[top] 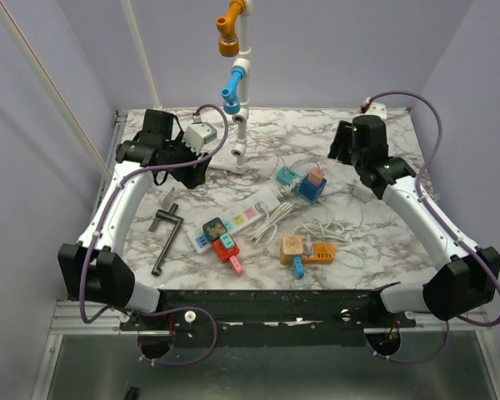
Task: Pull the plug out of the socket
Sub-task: Place the plug at the center of the board.
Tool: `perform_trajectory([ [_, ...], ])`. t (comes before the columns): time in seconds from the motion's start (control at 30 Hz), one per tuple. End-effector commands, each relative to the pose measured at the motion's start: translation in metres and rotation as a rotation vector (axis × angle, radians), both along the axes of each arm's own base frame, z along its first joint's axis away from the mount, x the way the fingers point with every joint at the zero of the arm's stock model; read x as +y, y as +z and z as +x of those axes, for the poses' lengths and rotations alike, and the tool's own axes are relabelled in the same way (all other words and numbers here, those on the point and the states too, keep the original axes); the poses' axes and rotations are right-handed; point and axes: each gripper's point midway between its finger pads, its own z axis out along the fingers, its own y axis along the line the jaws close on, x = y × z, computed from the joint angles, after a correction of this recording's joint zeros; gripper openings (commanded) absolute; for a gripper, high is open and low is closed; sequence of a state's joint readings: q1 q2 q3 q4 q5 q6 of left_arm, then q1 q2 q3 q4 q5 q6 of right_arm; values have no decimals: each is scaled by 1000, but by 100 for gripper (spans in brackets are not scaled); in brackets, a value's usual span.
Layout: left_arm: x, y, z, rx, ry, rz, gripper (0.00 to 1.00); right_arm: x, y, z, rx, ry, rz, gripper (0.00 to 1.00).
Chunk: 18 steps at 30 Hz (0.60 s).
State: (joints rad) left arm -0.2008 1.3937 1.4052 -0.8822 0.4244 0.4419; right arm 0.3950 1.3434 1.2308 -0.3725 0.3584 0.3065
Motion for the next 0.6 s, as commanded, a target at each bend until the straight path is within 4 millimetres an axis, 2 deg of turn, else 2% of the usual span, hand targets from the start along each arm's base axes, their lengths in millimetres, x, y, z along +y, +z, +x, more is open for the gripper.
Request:
perform_trajectory([
  [0.0,17,-14,26,44,99,34,0,-44,-33,11,86,-204,128,1],
  [0.13,26,-46,44,81,132,80,0,-62,-64,24,169,-280,137,1],
  [0.23,33,-64,53,71,156,116,0,-62,-83,35,211,-294,123,1],
  [0.4,40,-90,59,113,187,143,3,-64,-112,51,259,-318,84,1],
  [0.57,49,-115,64,164,234,178,6,-76,-142,60,313,-366,30,1],
])
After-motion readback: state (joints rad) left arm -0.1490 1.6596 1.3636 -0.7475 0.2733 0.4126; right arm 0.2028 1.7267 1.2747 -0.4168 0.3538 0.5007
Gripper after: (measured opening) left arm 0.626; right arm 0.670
